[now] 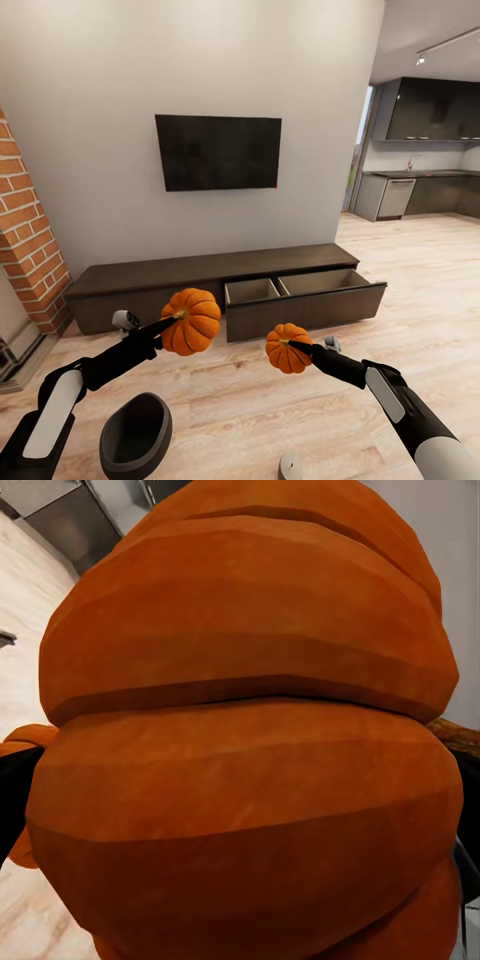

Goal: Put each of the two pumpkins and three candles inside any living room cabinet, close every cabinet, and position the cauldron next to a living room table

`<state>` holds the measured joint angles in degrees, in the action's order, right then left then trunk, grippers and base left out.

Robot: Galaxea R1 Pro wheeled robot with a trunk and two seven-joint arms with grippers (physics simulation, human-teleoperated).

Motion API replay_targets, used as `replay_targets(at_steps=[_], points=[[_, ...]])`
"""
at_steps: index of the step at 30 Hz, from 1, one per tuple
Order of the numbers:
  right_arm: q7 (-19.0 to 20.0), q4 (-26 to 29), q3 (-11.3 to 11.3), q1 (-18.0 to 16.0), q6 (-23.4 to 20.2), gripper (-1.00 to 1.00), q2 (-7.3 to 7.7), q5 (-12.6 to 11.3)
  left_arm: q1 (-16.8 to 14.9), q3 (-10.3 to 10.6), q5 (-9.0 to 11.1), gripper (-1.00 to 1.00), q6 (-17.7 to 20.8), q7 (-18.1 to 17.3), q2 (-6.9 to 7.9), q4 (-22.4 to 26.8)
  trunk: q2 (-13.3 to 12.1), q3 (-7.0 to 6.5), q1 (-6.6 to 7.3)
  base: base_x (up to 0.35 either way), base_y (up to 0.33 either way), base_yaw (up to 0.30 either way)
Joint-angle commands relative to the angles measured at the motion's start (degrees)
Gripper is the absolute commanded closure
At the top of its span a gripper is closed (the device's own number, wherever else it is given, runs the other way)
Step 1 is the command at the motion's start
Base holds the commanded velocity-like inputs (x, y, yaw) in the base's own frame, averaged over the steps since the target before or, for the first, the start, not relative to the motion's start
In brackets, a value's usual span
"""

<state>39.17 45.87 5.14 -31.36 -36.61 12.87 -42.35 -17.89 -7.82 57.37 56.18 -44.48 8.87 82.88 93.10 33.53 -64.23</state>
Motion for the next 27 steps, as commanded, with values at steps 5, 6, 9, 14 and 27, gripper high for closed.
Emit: replay_targets(at_steps=[5,6,9,14,27], points=[[-0.2,0.0,0.1,0.0,-0.3,1.00,0.01,-0.4,0.0,-0.3,-0.1,1.00,0.2,-0.3,0.02,0.0,0.0,0.05,0.01,0.000,0.000,0.000],[-0.1,0.0,0.1,0.0,-0.3,1.00,-0.01,-0.4,0.0,-0.3,-0.1,1.00,0.2,-0.3,0.02,0.0,0.0,0.05,0.01,0.000,0.000,0.000],[0.1,0.0,0.1,0.0,-0.3,1.00,0.02,-0.5,0.0,-0.3,-0.1,1.00,0.2,-0.3,0.01,0.0,0.0,0.00,0.01,0.000,-0.042,-0.110],[0.3,0.0,0.1,0.0,-0.3,1.00,0.02,-0.5,0.0,-0.4,-0.1,1.00,0.2,-0.2,0.00,0.0,0.0,-0.17,0.01,0.000,-0.221,-0.220],[0.3,0.0,0.1,0.0,0.0,1.00,0.03,-0.5,0.0,-0.3,-0.2,1.00,0.2,-0.2,0.00,0.0,0.0,-0.22,0.01,0.000,-0.277,-0.030]])
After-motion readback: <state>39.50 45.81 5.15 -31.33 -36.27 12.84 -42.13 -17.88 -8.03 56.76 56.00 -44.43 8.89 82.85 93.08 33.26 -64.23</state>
